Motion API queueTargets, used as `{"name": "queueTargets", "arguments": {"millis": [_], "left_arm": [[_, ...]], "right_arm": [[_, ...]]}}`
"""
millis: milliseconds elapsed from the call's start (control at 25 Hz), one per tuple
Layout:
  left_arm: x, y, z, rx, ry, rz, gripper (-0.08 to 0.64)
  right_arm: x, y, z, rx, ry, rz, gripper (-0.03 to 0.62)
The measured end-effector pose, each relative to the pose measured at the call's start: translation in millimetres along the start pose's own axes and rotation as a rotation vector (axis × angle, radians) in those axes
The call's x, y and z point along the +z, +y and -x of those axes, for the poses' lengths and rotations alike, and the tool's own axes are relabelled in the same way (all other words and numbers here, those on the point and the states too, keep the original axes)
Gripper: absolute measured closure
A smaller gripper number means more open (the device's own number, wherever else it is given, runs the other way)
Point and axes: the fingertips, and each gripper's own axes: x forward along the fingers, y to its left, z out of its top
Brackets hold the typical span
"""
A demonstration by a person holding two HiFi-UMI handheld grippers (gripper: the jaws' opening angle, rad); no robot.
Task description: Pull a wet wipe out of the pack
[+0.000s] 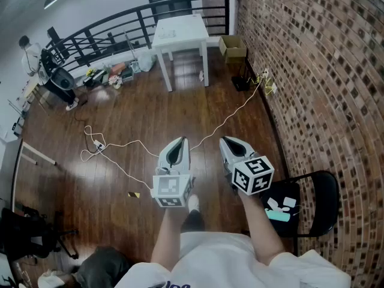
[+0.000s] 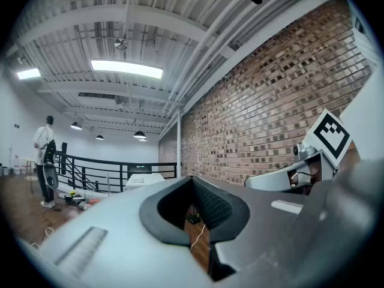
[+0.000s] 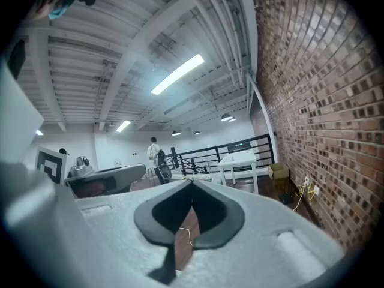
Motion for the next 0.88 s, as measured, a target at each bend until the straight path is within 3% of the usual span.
{"name": "queueTargets", "arguments": {"millis": [200, 520, 880], "left_arm": [[27, 102, -53, 0.015, 0.003, -0.008, 0.545], [23, 211, -126, 0.016, -0.023, 0.035, 0.545], [-5, 255, -216, 0.026, 0.026, 0.028, 0.545]], "right_arm": [[36, 25, -100, 0.028, -0.018, 0.000, 0.601], [53, 26, -220, 0.027, -0.018, -0.003, 0.601], [58, -87, -253, -0.071, -0.034, -0.073, 0.601]]}}
